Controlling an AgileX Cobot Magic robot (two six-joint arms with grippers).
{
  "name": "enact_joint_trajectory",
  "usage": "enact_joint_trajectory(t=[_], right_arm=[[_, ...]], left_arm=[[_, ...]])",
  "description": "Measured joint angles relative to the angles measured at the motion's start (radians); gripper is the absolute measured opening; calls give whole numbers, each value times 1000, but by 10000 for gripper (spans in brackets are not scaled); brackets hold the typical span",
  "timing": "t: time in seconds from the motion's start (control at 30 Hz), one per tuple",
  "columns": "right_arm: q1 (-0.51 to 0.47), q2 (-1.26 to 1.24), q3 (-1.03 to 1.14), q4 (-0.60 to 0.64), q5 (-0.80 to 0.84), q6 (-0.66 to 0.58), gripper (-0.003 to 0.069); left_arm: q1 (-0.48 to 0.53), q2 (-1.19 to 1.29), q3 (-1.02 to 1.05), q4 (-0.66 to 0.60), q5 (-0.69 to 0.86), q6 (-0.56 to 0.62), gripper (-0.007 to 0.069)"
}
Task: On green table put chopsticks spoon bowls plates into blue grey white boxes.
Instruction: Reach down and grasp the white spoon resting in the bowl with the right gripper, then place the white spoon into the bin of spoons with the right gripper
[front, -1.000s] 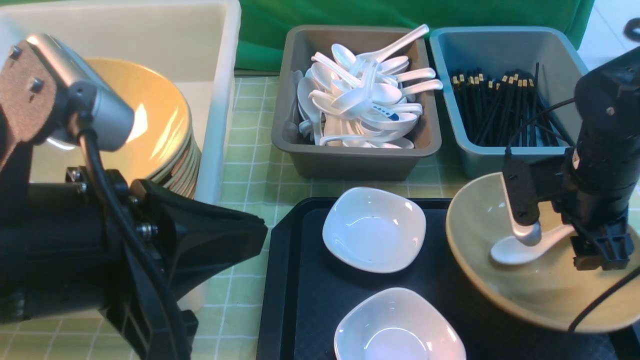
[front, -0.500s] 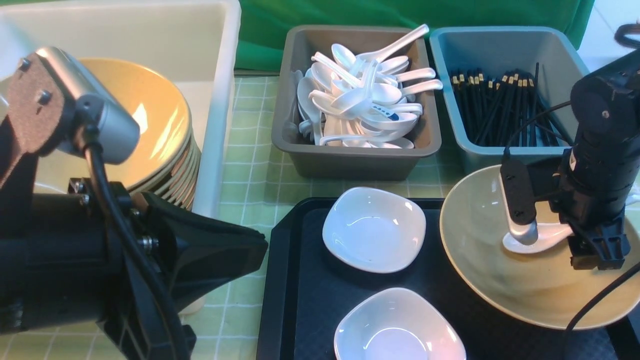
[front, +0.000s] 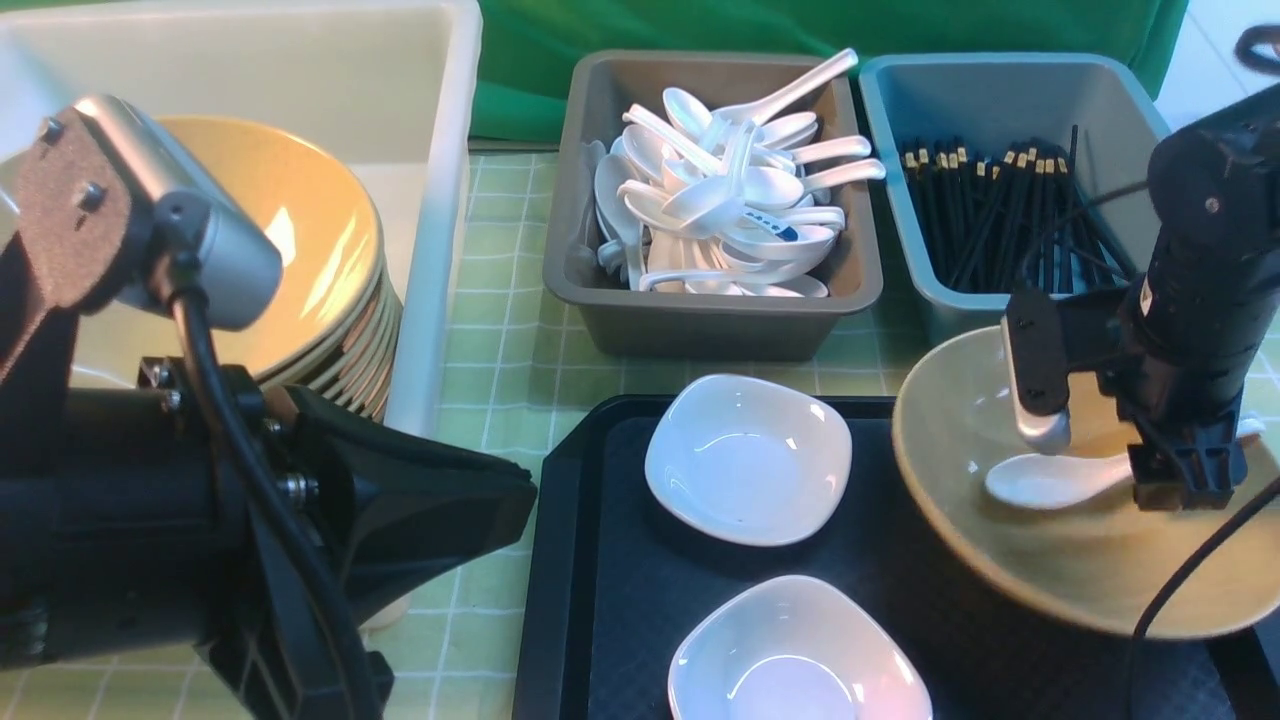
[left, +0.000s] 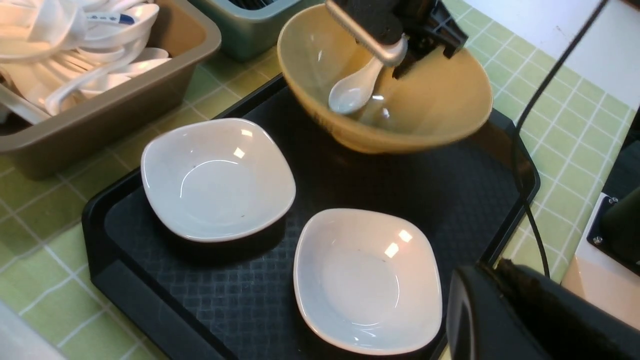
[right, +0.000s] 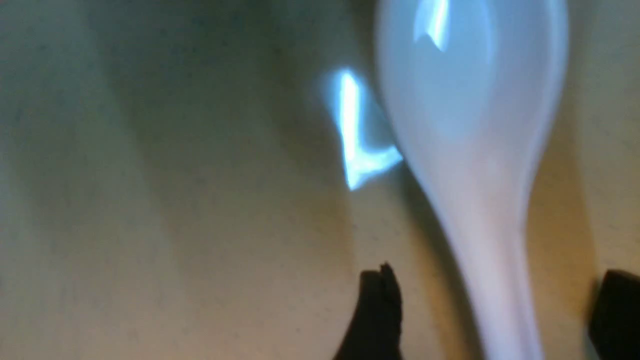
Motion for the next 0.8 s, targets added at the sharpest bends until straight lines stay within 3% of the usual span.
enact_joint_trajectory(t=[0.13, 0.27, 0.33, 0.67, 0.8], right_arm=[[-1, 24, 0, 0, 13, 13, 449], [6, 24, -11, 5, 35, 23, 216], [20, 19, -21, 7, 48, 24, 150], [56, -47, -161, 35, 133, 24, 160], [54, -61, -307, 162, 155, 78, 160]], left_arm=[[0, 0, 0, 0, 0, 0, -2], [0, 0, 0, 0, 0, 0, -2], [0, 0, 0, 0, 0, 0, -2], [0, 0, 0, 0, 0, 0, -2], [0, 0, 0, 0, -22, 0, -2]])
